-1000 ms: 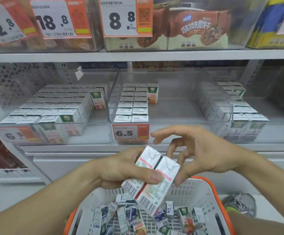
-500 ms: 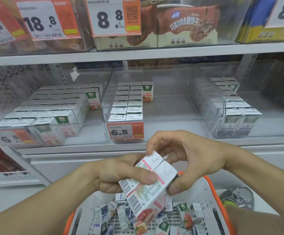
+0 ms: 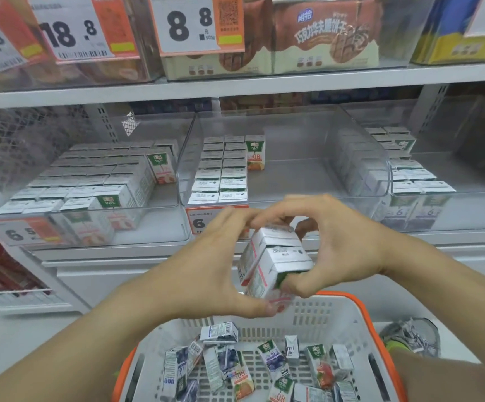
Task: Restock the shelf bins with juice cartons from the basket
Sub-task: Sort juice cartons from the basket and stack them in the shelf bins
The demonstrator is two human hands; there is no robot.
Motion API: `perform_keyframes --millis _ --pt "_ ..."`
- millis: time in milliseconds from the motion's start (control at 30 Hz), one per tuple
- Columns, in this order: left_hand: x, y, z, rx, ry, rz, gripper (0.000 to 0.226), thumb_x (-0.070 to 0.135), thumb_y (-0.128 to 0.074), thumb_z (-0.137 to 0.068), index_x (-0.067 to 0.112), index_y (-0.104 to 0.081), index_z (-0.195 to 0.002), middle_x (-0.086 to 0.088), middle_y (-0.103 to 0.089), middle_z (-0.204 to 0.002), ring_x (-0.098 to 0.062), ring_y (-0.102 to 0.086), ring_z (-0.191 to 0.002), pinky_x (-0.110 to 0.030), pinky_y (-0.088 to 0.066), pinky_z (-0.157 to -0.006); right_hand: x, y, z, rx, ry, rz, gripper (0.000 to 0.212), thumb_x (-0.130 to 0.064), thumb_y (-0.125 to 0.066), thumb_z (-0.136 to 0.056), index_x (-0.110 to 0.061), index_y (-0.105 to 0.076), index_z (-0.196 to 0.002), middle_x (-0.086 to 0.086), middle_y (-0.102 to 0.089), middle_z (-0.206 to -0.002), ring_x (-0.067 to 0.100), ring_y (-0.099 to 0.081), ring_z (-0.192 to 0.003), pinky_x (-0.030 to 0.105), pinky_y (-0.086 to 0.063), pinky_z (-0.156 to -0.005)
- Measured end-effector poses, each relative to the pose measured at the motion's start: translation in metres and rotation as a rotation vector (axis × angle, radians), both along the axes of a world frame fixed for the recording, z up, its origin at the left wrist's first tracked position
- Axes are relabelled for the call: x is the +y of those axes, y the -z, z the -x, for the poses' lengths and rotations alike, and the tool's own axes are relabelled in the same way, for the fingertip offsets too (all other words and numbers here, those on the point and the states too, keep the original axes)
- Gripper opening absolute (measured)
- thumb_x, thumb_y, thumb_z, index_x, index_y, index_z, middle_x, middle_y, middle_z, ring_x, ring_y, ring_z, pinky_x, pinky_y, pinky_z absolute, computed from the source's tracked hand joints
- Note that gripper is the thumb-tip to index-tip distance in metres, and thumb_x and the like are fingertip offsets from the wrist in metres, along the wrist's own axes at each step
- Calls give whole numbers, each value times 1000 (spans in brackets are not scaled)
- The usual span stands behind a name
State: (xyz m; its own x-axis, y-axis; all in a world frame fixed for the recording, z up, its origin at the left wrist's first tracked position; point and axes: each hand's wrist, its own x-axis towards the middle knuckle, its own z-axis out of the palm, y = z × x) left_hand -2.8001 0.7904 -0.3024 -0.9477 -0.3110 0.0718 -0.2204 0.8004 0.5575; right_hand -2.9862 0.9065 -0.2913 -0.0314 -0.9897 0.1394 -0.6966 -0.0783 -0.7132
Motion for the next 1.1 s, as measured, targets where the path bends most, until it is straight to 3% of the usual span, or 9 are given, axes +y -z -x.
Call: perform_keyframes --millis 233,367,533,600,700,833,933,1000,1100 --pt "0 -9 -5 133 -57 -3 102 46 -88 -63 41 -24 -142 27 -57 -117 7 -55 -107 -16 -47 -86 -14 -2 -11 -113 -5 186 75 -17 -91 -49 -28 -61 -117 -5 -68 -100 22 -65 -95 34 -54 -82" --pt "-10 -14 -20 135 -83 1 81 36 -89 -63 38 -43 -129 23 -62 -105 6 -58 -99 -10 -44 -75 -27 6 -18 -280 -44 207 76 -18 -99 -46 -22 -63 -113 4 -70 -100 27 -66 -92 44 -56 -82" --pt "-38 -23 -50 126 -174 -119 79 31 -95 -54 39 -49 -117 12 -67 -104 -11 -65 -97 -28 -54 -79 -46 11 -24 -397 -63 227 82 -13 -99 -47 -20 -63 -119 4 -66 -115 23 -69 -93 40 -58 -85" --pt "-50 -30 -62 174 -219 -164 77 30 -96 -52 37 -51 -115 7 -69 -103 -15 -68 -93 -35 -57 -78 -55 13 -22 -265 17 282 74 -24 -98 -53 -21 -64 -118 -3 -66 -115 18 -68 -99 38 -56 -90" --pt "-70 -41 -77 266 -321 -200 73 11 -94 -55 26 -53 -113 1 -72 -97 -20 -74 -82 -41 -61 -67 -73 23 -17 138 96 252 67 -44 -91 -63 -29 -61 -121 -13 -59 -121 7 -55 -114 32 -47 -101" --pt "-109 -60 -74 256 -432 -46 77 21 -96 -48 32 -50 -109 11 -70 -94 -5 -69 -80 -16 -54 -65 -97 43 -15 453 137 207 60 -52 -80 -71 -29 -60 -123 -11 -57 -125 12 -49 -118 37 -45 -102" --pt "-140 -66 -59 214 -464 -68 80 30 -95 -46 31 -51 -113 10 -70 -96 -5 -68 -84 -20 -53 -69 -104 49 -15 523 206 238 50 -46 -78 -74 -31 -62 -119 -13 -60 -122 13 -51 -116 34 -47 -96" --pt "-161 -62 -45 193 -448 -96 84 28 -96 -45 26 -52 -117 6 -71 -101 -11 -69 -91 -32 -56 -78 -105 52 -14 527 225 261 47 -41 -78 -73 -32 -62 -116 -14 -60 -119 12 -51 -114 31 -46 -92" --pt "-195 -49 -19 134 -455 -59 102 37 -99 -42 20 -51 -129 4 -66 -118 -13 -64 -106 -34 -51 -95 -105 56 -13 535 230 267 46 -37 -78 -72 -33 -61 -114 -17 -59 -117 9 -51 -113 29 -46 -89"
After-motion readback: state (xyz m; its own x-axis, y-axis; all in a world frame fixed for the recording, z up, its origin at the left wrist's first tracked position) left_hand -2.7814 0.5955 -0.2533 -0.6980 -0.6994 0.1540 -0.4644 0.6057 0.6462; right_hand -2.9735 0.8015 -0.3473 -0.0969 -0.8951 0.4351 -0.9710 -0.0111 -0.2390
